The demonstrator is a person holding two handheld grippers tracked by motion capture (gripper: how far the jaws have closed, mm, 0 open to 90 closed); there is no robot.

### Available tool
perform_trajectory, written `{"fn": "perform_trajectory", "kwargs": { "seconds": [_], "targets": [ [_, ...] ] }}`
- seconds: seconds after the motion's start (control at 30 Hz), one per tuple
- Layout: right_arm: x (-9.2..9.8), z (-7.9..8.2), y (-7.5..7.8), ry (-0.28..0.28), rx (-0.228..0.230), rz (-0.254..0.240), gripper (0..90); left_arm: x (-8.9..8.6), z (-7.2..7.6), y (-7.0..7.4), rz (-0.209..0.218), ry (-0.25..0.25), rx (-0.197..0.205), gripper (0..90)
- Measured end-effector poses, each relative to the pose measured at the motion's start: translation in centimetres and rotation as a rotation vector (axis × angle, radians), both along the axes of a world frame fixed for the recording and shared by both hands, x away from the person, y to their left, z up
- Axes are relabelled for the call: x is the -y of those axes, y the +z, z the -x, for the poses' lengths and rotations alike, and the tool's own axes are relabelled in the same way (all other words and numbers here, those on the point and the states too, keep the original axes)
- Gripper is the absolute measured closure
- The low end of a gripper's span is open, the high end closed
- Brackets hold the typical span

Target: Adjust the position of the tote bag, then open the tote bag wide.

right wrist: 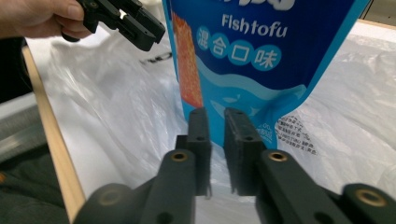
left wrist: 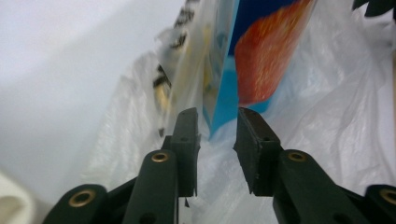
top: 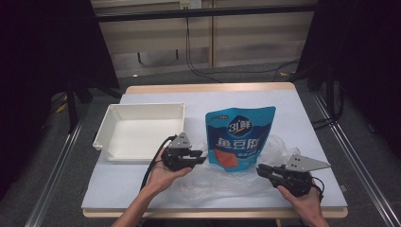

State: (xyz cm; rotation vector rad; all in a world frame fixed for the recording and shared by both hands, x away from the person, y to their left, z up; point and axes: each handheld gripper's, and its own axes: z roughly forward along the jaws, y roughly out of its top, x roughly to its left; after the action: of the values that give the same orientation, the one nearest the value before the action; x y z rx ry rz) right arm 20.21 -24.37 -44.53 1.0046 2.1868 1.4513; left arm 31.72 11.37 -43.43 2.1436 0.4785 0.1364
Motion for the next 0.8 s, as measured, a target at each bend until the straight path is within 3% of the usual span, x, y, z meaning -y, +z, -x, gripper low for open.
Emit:
{"fn": "perform_trajectory", "kwargs": {
  "seconds": [0.17, 0.3, 0.43, 0.63, 0.73, 0.8],
  "targets": [
    [0.3, 1.2, 0.4, -0.015, 0.026, -0.017, 64.1, -0.7, 0.0, 0.9, 0.021, 0.009, 0.020, 49.2],
    [0.3, 1.8, 0.4, -0.019, 0.034, -0.013, 56.5, -1.0, 0.1, 1.6, 0.072, 0.028, 0.033, 39.5],
    [0.5, 2.3, 0.4, -0.031, 0.030, -0.032, 41.7, -1.3, 0.2, 2.2, 0.118, 0.040, 0.041, 33.6],
    [1.2, 3.8, 0.5, -0.072, 0.046, -0.062, 28.0, -1.6, 0.5, 3.1, 0.167, 0.037, 0.047, 34.0],
    [1.3, 4.5, 0.3, -0.081, 0.041, -0.058, 26.1, -1.5, 0.7, 4.0, 0.198, -0.031, 0.033, 46.2],
    [1.2, 4.8, 0.3, -0.082, 0.041, -0.055, 25.9, -1.3, 1.0, 4.4, 0.183, -0.039, 0.040, 46.9]
  ]
}}
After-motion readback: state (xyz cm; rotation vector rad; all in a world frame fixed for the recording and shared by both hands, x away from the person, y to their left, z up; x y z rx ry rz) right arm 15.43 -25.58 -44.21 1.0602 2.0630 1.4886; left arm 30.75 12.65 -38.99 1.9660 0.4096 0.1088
